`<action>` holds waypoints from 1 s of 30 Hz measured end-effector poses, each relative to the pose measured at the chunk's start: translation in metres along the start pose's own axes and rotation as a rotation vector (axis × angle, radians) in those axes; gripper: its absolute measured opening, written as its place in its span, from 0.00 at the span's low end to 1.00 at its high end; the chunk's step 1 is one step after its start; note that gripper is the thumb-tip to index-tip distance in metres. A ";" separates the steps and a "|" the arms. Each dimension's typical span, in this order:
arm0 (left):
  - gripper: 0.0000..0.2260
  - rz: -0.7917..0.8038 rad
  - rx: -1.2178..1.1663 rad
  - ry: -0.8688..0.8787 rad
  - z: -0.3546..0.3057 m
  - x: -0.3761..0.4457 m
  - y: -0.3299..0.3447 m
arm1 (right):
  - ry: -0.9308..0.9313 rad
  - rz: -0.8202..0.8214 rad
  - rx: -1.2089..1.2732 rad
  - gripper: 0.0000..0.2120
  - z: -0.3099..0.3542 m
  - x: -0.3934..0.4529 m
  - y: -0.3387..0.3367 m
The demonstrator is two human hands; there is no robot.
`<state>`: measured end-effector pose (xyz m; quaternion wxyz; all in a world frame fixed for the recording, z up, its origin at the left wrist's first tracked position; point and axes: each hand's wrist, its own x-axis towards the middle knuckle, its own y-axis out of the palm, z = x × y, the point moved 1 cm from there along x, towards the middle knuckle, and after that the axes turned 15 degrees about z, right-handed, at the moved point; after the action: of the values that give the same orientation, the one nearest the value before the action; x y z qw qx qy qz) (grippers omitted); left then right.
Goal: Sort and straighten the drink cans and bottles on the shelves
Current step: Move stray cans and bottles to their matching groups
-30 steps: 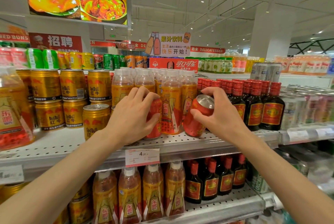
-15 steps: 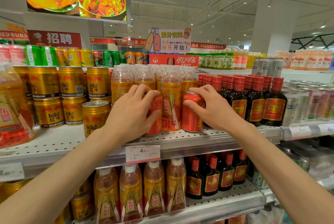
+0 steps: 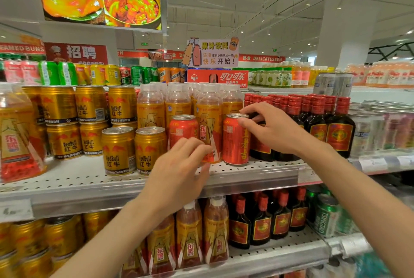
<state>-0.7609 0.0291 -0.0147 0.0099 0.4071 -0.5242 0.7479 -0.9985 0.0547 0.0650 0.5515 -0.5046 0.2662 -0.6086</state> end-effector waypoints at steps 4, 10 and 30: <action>0.14 0.116 -0.158 -0.132 -0.015 0.004 0.023 | 0.036 0.018 -0.024 0.25 0.005 0.007 0.009; 0.15 0.083 -0.253 -0.271 -0.021 0.008 0.035 | 0.030 -0.104 0.063 0.23 0.002 0.000 0.017; 0.27 0.138 -0.696 -0.307 -0.025 -0.025 0.006 | 0.052 -0.099 0.870 0.10 0.008 -0.054 0.060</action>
<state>-0.7618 0.0562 -0.0375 0.0183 0.4503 -0.7682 0.4547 -0.9731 0.0922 -0.0023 0.6759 -0.2221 -0.0258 -0.7022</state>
